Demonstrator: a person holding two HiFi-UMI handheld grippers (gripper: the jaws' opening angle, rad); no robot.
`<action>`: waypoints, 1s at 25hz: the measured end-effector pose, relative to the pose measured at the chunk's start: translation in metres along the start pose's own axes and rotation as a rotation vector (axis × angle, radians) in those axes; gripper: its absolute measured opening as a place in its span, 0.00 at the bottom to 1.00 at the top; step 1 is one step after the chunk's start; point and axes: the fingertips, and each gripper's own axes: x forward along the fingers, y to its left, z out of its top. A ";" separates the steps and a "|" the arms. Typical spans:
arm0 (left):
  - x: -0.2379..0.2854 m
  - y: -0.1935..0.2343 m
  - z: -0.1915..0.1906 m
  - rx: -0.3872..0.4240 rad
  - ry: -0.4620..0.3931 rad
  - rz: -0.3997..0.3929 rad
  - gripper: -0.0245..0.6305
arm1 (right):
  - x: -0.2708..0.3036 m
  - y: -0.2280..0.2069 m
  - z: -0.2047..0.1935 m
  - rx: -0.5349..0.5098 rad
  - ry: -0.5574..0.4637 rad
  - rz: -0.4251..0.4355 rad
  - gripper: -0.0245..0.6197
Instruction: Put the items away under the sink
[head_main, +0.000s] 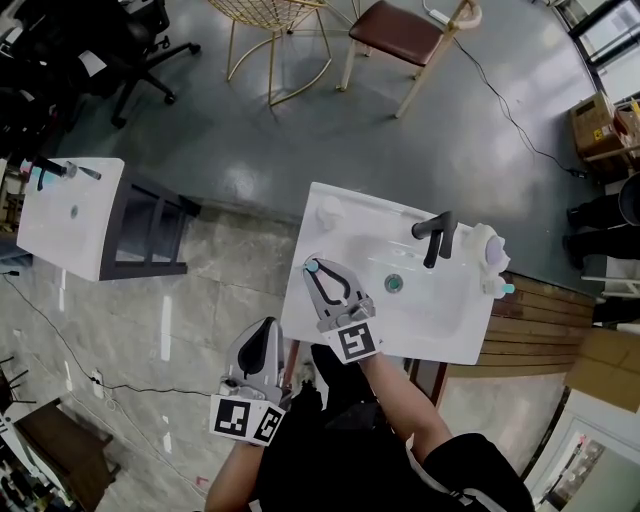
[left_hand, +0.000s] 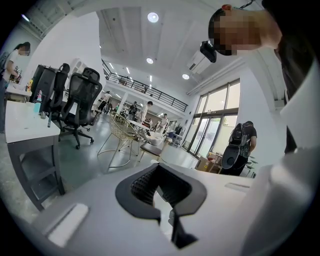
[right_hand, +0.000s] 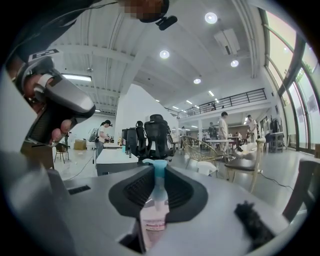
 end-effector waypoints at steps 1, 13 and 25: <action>-0.001 -0.001 0.000 0.000 -0.001 -0.002 0.05 | -0.002 0.001 0.001 0.001 -0.004 0.000 0.15; -0.018 -0.009 0.005 0.012 -0.009 -0.030 0.05 | -0.024 0.008 0.021 0.031 -0.029 -0.033 0.15; -0.062 -0.038 0.010 0.033 -0.038 -0.087 0.05 | -0.074 0.028 0.056 0.013 -0.054 -0.093 0.15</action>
